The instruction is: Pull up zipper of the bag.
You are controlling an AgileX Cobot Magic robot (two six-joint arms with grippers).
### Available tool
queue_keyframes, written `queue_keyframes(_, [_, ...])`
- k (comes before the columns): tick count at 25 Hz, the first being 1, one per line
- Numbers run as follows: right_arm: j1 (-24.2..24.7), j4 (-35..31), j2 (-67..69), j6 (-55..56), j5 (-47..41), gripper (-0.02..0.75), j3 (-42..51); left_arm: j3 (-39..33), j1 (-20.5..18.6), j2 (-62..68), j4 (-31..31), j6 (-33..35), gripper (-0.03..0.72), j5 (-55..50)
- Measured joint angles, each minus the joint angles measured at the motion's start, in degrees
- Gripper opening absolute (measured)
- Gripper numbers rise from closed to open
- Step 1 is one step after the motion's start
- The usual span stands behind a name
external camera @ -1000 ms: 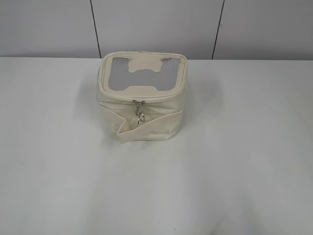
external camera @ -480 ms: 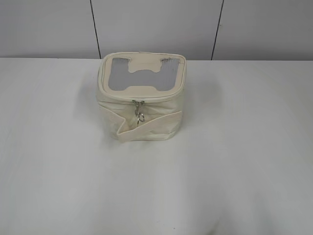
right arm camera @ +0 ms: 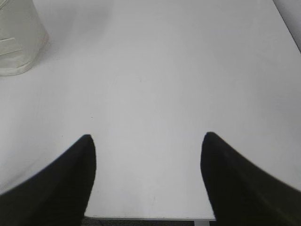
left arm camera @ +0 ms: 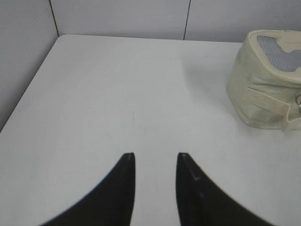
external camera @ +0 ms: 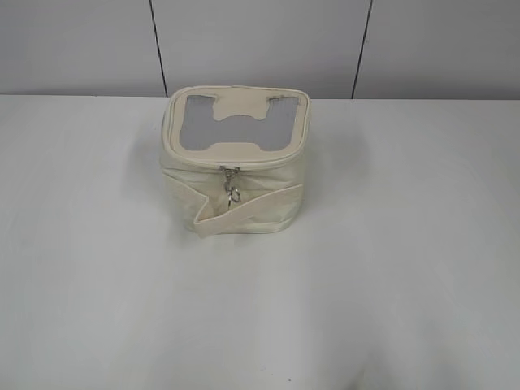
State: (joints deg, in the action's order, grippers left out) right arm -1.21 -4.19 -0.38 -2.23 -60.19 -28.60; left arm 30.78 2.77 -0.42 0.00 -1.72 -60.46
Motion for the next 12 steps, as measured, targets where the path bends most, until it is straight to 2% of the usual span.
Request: queue_keyframes(12, [0.0, 0.0, 0.0, 0.0, 0.0, 0.545, 0.0, 0.0, 0.0, 0.0, 0.0, 0.0, 0.241, 0.0])
